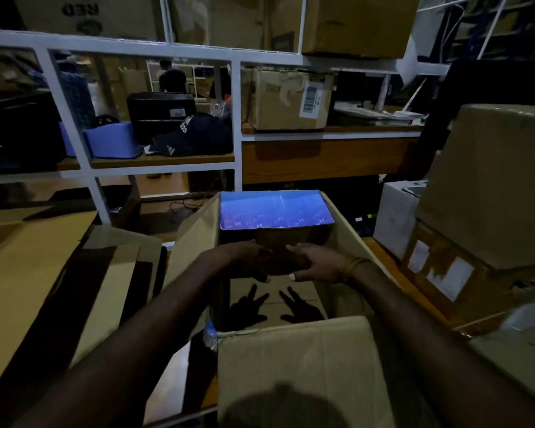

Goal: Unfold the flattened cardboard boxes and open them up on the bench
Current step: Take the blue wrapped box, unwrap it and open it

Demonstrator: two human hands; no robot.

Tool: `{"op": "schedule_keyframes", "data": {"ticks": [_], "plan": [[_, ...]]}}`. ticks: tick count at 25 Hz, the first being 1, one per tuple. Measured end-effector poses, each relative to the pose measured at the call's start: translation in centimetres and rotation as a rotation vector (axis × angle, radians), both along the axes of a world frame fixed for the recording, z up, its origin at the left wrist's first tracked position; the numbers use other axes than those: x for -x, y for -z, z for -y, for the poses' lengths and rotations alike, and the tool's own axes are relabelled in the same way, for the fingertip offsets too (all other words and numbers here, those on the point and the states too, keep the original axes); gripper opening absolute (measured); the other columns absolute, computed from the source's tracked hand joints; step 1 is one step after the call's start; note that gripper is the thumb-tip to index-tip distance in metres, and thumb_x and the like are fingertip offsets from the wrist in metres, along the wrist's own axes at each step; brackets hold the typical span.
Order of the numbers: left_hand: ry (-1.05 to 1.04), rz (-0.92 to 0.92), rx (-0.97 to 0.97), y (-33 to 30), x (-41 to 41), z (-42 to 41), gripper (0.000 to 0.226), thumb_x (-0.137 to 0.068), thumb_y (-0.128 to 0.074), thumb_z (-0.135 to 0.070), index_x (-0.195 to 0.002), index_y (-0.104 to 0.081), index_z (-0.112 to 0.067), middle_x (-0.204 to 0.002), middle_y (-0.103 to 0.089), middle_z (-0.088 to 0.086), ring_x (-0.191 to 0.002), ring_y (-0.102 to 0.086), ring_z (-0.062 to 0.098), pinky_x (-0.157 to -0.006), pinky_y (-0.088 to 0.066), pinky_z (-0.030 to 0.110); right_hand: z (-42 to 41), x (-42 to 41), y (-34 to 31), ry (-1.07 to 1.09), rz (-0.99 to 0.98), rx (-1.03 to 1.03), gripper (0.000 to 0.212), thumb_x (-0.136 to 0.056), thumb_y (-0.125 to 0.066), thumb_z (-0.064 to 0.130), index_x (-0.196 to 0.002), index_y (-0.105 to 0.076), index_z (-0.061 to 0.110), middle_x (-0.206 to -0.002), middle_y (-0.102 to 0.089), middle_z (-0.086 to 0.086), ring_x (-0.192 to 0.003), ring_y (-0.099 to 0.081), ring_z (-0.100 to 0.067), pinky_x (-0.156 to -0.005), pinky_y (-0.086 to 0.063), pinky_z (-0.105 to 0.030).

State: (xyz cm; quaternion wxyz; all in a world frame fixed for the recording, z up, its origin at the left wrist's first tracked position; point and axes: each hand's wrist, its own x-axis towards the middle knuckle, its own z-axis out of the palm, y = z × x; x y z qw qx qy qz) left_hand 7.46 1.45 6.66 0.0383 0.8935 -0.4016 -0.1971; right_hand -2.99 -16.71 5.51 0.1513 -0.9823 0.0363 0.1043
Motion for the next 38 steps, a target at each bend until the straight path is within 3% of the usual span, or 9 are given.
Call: {"op": "schedule_keyframes", "data": {"ticks": [2, 5, 9, 14, 19, 24, 28, 32, 38], "plan": [[-0.053, 0.008, -0.085, 1.1, -1.4, 0.6, 0.086, -0.086, -0.071, -0.040, -0.155, -0.021, -0.030, -0.165, 0.003, 0.012, -0.150, -0.013, 0.029, -0.118, -0.024, 0.039, 1.0, -1.4, 0.2, 0.025, -0.069, 0.076, 0.089, -0.090, -0.064, 0.047, -0.157, -0.010, 0.023, -0.165, -0.003, -0.008, -0.150, -0.014, -0.025, -0.117, -0.023, -0.033], [-0.085, 0.031, -0.113, 1.4, -2.5, 1.2, 0.090, -0.088, -0.069, -0.044, -0.156, -0.011, -0.036, -0.162, 0.019, 0.013, -0.148, -0.015, 0.038, -0.118, -0.025, 0.045, 2.6, -2.9, 0.0, 0.057, -0.099, 0.104, 0.095, -0.089, -0.065, 0.049, -0.157, -0.002, 0.027, -0.164, 0.011, -0.005, -0.149, -0.016, -0.029, -0.116, -0.028, -0.038], [-0.112, 0.086, -0.045, 0.2, -3.6, 2.1, 0.094, -0.090, -0.064, -0.045, -0.155, 0.003, -0.037, -0.161, 0.021, 0.015, -0.145, -0.021, 0.045, -0.112, -0.032, 0.048, 3.8, -4.4, -0.6, 0.077, -0.023, 0.061, 0.099, -0.090, -0.064, 0.048, -0.155, 0.009, 0.035, -0.162, 0.020, -0.005, -0.149, -0.016, -0.032, -0.114, -0.032, -0.043], [-0.226, 0.196, 0.148, -1.0, -6.5, 3.6, 0.101, -0.090, -0.065, -0.043, -0.152, 0.015, -0.041, -0.160, 0.025, 0.012, -0.148, -0.005, 0.045, -0.111, -0.028, 0.065, 5.4, -7.3, -2.1, 0.101, 0.183, 0.143, 0.105, -0.089, -0.065, 0.046, -0.152, 0.019, 0.037, -0.161, 0.024, -0.007, -0.151, 0.006, -0.031, -0.118, -0.013, -0.056], [-0.292, 0.325, 0.171, -0.9, -10.1, 5.1, 0.104, -0.089, -0.066, -0.044, -0.151, 0.018, -0.042, -0.157, 0.034, 0.011, -0.147, -0.009, 0.048, -0.113, -0.028, 0.062, 9.1, -11.5, -3.0, 0.096, 0.224, 0.229, 0.107, -0.087, -0.066, 0.050, -0.153, 0.018, 0.034, -0.157, 0.034, -0.003, -0.149, 0.011, -0.036, -0.118, -0.013, -0.058], [-0.409, 0.356, 0.047, -1.2, -12.5, 5.5, 0.098, -0.090, -0.064, -0.046, -0.153, 0.010, -0.042, -0.162, 0.023, 0.002, -0.147, -0.005, 0.045, -0.107, -0.019, 0.074, 12.3, -14.3, -1.5, 0.141, 0.193, 0.218, 0.101, -0.087, -0.068, 0.047, -0.155, 0.006, 0.036, -0.161, 0.026, -0.002, -0.148, 0.003, -0.043, -0.115, -0.018, -0.062], [-0.450, 0.344, -0.008, -0.3, -13.6, 5.0, 0.097, -0.089, -0.066, -0.043, -0.155, 0.004, -0.037, -0.165, 0.008, 0.000, -0.145, -0.009, 0.045, -0.101, -0.040, 0.066, 13.1, -15.6, -0.3, 0.184, 0.211, 0.200, 0.093, -0.086, -0.070, 0.041, -0.155, -0.009, 0.033, -0.164, 0.004, 0.000, -0.145, -0.018, -0.036, -0.113, -0.033, -0.052], [-0.466, 0.371, 0.003, 0.1, -13.4, 5.3, 0.099, -0.083, -0.074, -0.039, -0.155, -0.005, -0.037, -0.164, -0.003, 0.001, -0.145, -0.013, 0.045, -0.101, -0.042, 0.064, 13.3, -15.7, -0.1, 0.195, 0.231, 0.171, 0.090, -0.084, -0.073, 0.036, -0.153, -0.016, 0.034, -0.159, -0.014, -0.002, -0.134, -0.036, -0.037, -0.106, -0.042, -0.049], [-0.429, 0.274, -0.024, 0.1, -14.5, 4.9, 0.106, -0.077, -0.073, -0.056, -0.155, -0.003, -0.040, -0.165, 0.005, 0.002, -0.147, 0.000, 0.046, -0.108, -0.027, 0.067, 13.4, -15.1, -0.2, 0.228, 0.226, 0.091, 0.085, -0.085, -0.071, 0.040, -0.153, -0.019, 0.036, -0.161, -0.009, -0.002, -0.140, -0.031, -0.035, -0.109, -0.039, -0.049]]}}
